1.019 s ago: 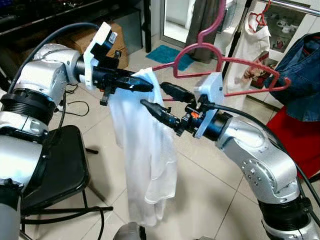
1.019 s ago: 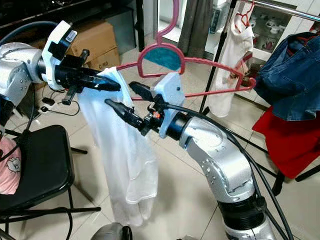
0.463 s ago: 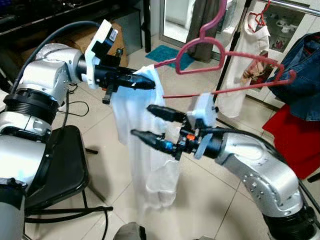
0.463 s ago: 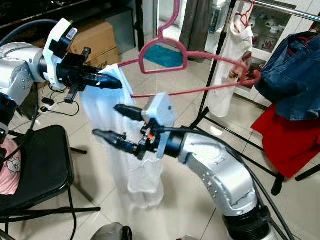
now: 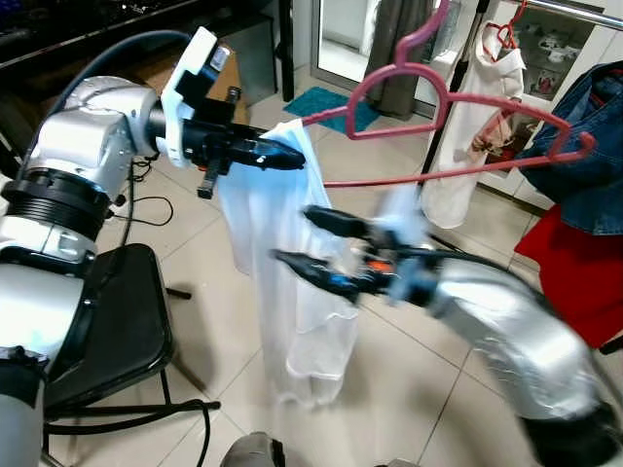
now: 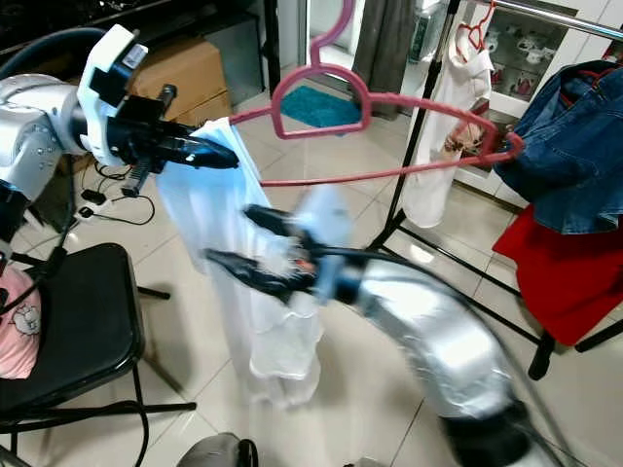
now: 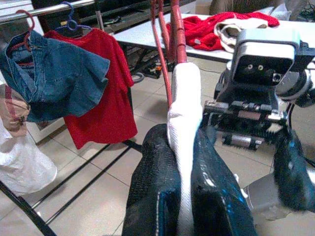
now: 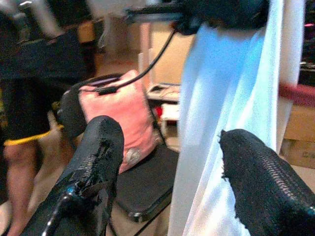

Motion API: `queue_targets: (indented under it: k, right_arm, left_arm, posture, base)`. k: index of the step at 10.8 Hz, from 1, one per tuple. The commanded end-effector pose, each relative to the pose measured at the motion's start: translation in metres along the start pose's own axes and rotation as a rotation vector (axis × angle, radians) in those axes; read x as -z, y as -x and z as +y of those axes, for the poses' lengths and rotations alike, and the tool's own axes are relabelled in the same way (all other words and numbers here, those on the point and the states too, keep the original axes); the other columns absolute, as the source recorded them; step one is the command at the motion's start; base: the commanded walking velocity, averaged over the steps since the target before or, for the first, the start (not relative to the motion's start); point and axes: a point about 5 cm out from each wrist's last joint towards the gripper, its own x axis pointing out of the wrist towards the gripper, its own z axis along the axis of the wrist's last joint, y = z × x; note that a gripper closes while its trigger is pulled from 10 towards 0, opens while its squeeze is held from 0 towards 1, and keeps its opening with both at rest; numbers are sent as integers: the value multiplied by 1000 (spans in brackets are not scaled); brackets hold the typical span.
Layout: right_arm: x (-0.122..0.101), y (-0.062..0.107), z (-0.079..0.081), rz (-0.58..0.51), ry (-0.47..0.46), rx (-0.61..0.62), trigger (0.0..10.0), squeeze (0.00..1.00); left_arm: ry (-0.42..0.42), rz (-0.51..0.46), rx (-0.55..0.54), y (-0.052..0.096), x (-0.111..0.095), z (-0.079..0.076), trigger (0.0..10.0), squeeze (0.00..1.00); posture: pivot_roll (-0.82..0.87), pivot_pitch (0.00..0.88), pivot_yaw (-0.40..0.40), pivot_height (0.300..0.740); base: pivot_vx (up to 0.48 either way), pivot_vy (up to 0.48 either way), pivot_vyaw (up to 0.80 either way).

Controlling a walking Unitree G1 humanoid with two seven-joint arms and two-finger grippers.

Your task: Hang hanger

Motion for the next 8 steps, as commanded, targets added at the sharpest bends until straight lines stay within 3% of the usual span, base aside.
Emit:
queue_targets:
  k: [1,2,4,8]
  right_arm:
    - [-10,6,3,-38,20,-37,10000,0]
    - [-10,18,-4,-28,22,-16,10000,0]
    - [-6,22,-18,-6,52,94,10000,0]
    - [-5,6,-16,-44,46,85,10000,0]
  left_arm:
    - [-30,-11,9,1,-7,-2,0,0]
    - [-24,-9,15,1,-6,-3,0,0]
    - [-21,-15,26,0,-7,-4,0,0]
    - [-22,-20,38,-1,-9,-6,0,0]
  posture:
    - [19,60,70,740]
    - [17,61,73,740]
    - [16,61,74,740]
    - [25,64,72,740]
  base:
    - [0,0,0]
    - [0,0,0]
    - [0,0,0]
    - [0,0,0]
